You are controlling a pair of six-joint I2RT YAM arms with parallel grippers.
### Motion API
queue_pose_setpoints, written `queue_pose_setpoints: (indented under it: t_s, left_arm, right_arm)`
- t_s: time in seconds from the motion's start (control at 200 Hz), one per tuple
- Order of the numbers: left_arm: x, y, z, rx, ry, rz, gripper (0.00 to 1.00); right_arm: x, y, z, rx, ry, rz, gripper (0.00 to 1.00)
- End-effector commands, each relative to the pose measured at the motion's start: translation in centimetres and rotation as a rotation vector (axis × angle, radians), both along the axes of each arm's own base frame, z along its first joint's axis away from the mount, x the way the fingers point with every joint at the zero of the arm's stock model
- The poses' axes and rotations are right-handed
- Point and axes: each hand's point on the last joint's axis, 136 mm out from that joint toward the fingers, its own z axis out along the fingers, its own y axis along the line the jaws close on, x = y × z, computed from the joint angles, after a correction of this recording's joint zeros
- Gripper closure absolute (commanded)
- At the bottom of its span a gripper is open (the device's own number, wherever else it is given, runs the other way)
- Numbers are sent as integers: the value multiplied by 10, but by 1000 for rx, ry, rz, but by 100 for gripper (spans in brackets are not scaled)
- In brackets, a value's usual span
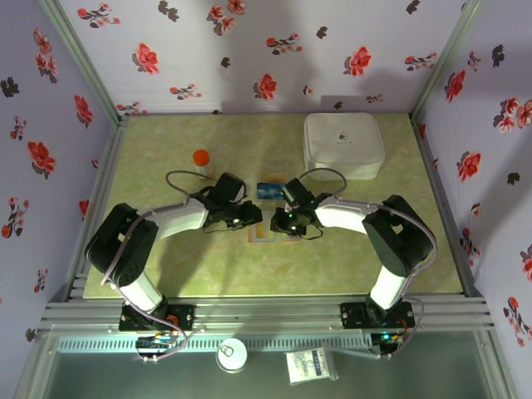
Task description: Take the credit cards out of the card holder
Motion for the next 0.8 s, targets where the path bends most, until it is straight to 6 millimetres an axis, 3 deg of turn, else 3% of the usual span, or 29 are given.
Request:
queue_pose_setpoints:
  t_s: [0.0,0.38,0.595,0.795]
  left_arm:
    - [1,-10,-2,-16,18,-9,77]
    - [0,-24,-6,-44,34,-25,81]
    - [0,-32,8,-67,19,-34,83]
    - [-2,-44,16,-71,17,-56,86]
  right_arm:
    - [-4,-8,-1,-14,8,-9,75]
    - [-6,-9,2,0,3,-13,75]
    - [-2,-13,28,14,-56,-14,73]
    - [-1,-35,50,-39,-114,-26,70]
